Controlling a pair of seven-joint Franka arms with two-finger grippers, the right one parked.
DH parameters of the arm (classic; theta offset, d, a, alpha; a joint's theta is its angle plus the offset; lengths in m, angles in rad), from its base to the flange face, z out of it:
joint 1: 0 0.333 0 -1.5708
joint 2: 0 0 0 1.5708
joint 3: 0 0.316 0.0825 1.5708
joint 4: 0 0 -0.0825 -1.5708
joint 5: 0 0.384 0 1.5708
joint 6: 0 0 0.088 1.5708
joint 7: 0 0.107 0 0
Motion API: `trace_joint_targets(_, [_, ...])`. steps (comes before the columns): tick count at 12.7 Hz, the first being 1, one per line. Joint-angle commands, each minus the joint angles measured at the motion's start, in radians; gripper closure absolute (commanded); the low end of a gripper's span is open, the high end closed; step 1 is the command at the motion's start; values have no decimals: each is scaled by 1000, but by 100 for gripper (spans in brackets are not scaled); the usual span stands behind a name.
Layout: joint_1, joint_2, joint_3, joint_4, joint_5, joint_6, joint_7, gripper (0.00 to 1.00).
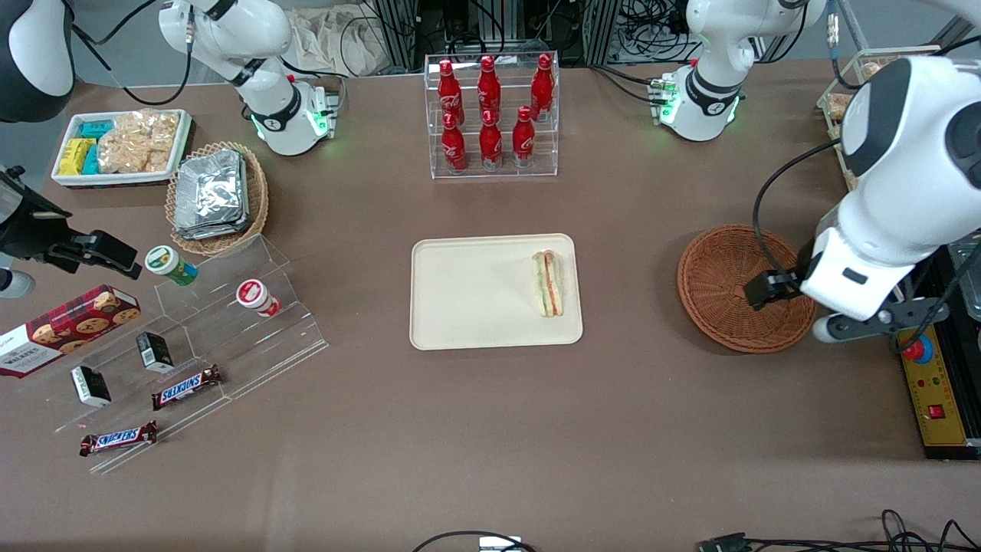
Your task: Place sandwich from basket to tray
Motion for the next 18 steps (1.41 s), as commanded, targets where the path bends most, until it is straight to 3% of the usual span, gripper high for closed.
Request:
trace_joint_targets(1, [-11,-66,99,-84,-34,19,142,0])
trace_joint_targets(4, [-25,-101,233,-101,-144,28,258,0])
trace_joint_targets(6, [-28,-122,261,-104,-127,25,295,0])
trace_joint_targets(9, [-25,-118,260,-66,-82,-9,282,0])
trace_joint_targets(16, [6,-115,246,-66,-91,-27,276,0])
trace_joint_targets(18, [65,-118,178,-66,-87,-27,278,0])
